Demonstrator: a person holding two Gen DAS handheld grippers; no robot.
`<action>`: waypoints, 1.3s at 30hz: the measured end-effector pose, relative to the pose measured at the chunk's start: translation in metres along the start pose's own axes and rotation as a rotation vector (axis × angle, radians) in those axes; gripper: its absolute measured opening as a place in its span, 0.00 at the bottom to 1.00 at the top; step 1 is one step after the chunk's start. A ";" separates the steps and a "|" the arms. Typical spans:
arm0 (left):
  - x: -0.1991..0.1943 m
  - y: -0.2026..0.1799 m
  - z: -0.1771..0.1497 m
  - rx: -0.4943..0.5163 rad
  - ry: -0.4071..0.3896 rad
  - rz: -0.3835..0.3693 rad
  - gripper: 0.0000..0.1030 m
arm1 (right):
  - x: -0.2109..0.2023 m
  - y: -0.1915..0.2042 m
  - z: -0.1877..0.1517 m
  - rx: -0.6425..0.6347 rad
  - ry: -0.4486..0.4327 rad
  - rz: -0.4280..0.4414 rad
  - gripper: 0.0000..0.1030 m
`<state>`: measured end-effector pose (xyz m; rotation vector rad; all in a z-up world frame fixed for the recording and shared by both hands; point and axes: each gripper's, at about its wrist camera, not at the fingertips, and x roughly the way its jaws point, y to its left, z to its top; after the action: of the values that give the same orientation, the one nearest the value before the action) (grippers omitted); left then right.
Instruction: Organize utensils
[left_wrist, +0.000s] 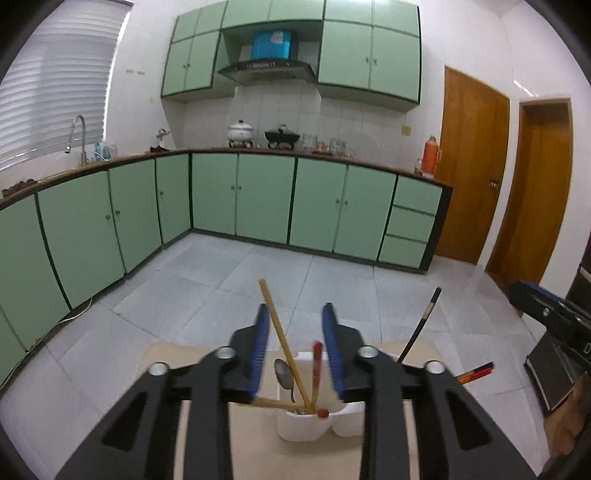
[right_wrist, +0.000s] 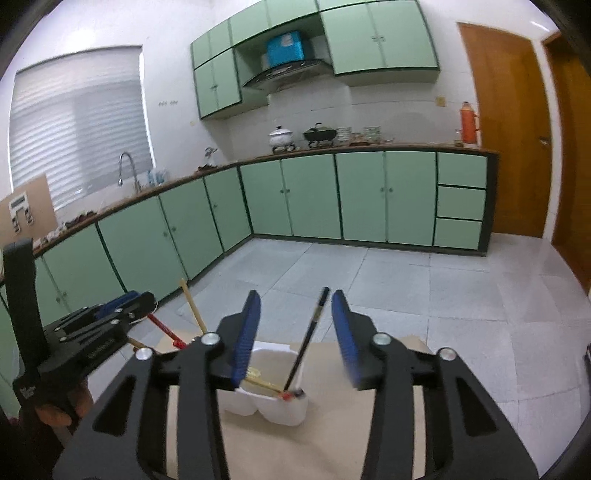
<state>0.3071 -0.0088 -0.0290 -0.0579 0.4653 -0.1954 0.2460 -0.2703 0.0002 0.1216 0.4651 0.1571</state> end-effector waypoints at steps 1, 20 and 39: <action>-0.006 0.001 0.001 -0.005 -0.010 -0.003 0.35 | -0.009 -0.003 -0.002 0.011 -0.006 0.000 0.44; -0.105 -0.017 -0.037 0.031 -0.028 0.000 0.82 | -0.075 0.019 -0.056 -0.005 0.042 -0.019 0.91; -0.150 -0.029 -0.053 0.049 -0.043 -0.017 0.88 | -0.105 0.047 -0.054 -0.050 0.047 0.053 0.94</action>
<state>0.1472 -0.0081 -0.0073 -0.0185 0.4166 -0.2220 0.1227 -0.2387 0.0054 0.0813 0.5050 0.2235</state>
